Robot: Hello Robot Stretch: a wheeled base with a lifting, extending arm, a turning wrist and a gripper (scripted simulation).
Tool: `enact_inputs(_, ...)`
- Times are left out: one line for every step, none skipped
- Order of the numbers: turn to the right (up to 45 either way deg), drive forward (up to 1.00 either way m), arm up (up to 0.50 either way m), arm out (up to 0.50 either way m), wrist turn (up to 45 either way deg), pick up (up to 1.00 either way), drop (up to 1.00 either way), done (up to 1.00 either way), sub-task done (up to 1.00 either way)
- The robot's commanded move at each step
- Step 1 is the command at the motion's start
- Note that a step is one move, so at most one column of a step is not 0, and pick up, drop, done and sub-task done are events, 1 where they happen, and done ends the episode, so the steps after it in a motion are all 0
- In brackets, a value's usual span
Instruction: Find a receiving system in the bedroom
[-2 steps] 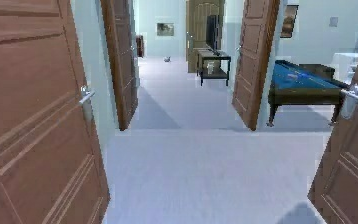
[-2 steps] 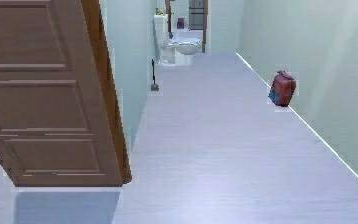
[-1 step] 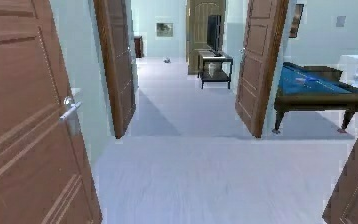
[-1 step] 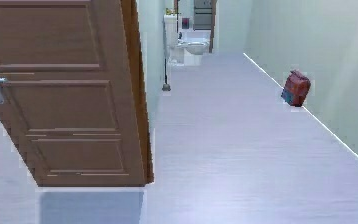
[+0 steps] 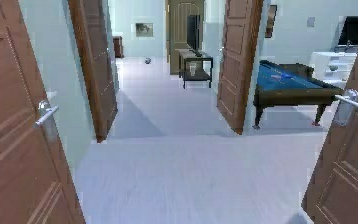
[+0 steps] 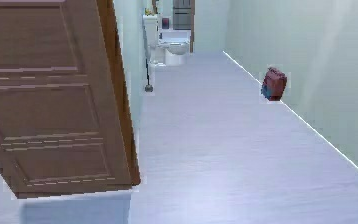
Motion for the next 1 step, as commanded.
enact_inputs(0.0, 1.0, 0.0, 0.0, 0.0, 0.0, 0.0, 0.0, 0.0)
